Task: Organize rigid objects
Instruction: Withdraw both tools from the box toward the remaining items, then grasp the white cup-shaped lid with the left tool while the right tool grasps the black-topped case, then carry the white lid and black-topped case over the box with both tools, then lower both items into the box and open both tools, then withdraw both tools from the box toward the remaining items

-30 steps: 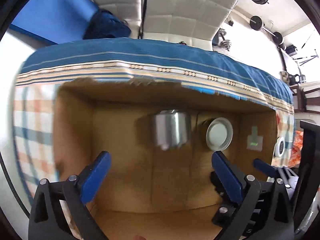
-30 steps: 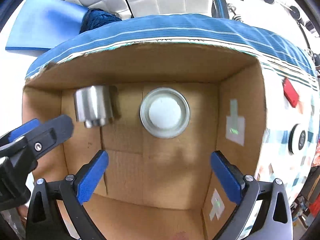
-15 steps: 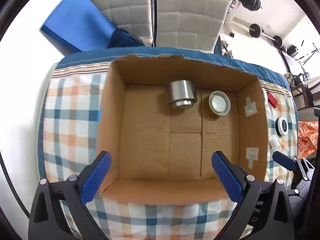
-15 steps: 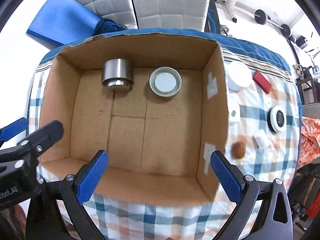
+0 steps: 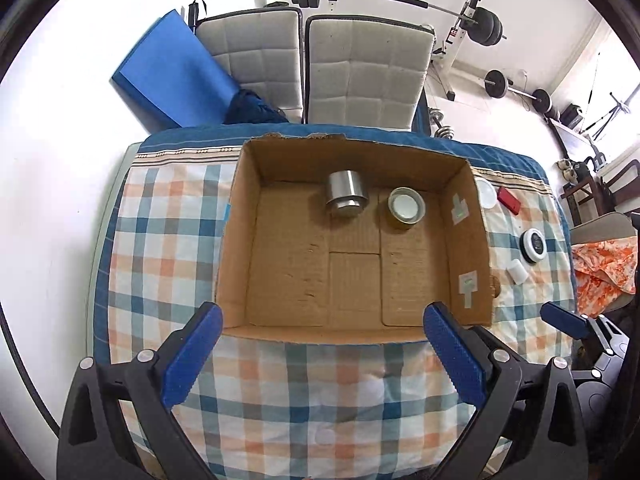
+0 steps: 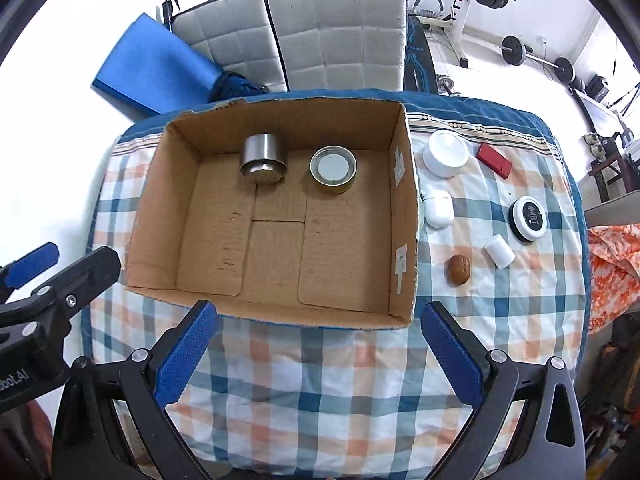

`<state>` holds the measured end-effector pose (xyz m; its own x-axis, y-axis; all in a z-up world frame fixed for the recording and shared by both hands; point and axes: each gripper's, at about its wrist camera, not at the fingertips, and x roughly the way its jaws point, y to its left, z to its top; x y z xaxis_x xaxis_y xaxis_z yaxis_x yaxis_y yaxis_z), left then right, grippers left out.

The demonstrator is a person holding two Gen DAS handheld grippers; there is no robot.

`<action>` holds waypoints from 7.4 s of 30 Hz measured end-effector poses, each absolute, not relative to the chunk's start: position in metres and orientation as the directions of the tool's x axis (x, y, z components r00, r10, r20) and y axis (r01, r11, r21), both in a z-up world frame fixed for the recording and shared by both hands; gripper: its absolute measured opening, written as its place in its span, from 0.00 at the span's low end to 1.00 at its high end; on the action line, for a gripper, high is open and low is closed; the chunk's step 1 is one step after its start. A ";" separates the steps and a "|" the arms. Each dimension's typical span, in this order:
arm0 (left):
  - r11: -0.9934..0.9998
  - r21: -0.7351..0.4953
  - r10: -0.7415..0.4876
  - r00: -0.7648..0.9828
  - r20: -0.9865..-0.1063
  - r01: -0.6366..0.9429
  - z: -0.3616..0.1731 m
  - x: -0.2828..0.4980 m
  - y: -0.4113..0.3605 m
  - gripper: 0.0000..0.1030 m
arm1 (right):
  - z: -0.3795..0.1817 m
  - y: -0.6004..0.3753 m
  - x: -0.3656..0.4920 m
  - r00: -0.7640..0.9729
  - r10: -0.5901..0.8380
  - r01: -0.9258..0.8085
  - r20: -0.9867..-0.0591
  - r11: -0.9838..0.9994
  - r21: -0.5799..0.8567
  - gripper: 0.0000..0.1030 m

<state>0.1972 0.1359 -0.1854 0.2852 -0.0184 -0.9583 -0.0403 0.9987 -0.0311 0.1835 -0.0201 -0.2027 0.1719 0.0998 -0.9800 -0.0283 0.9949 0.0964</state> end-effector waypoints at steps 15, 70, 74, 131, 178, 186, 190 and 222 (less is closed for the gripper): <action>0.983 -0.130 -0.161 0.262 -0.952 0.131 -0.195 0.241 -0.048 1.00 | -0.182 -0.226 0.192 0.180 -0.011 0.214 -0.984 0.977 0.028 1.00; 0.967 -0.073 -0.002 -0.280 -0.960 0.245 -0.485 0.441 -0.188 0.72 | -0.463 -0.373 0.336 -0.277 0.136 0.321 -0.951 0.946 0.041 0.76; 0.956 -0.010 0.059 -0.223 -0.973 0.294 -0.482 0.427 -0.206 0.64 | -0.466 -0.364 0.337 -0.272 0.113 0.309 -0.956 0.951 0.025 0.75; 0.996 -0.084 -0.082 0.069 -0.994 -0.021 -0.324 0.311 0.152 0.64 | -0.347 0.000 0.287 -0.094 0.109 -0.057 -0.990 0.992 0.114 0.75; 0.995 -0.053 -0.057 -0.054 -0.997 -0.084 -0.329 0.287 0.151 1.00 | -0.367 -0.004 0.292 -0.134 0.076 -0.031 -0.988 0.996 0.081 1.00; 0.994 -0.067 -0.063 0.056 -0.996 -0.081 -0.268 0.271 0.151 1.00 | -0.315 0.011 0.279 -0.036 0.047 -0.065 -0.998 0.997 0.049 1.00; 0.995 -0.058 -0.050 0.112 -0.992 -0.077 -0.248 0.258 0.150 1.00 | -0.288 0.008 0.266 -0.008 0.073 -0.065 -0.997 0.995 0.074 1.00; 0.981 -0.073 -0.108 0.187 -0.976 0.182 -0.223 0.248 -0.063 1.00 | -0.223 -0.235 0.216 0.063 0.088 0.152 -0.994 0.984 0.097 1.00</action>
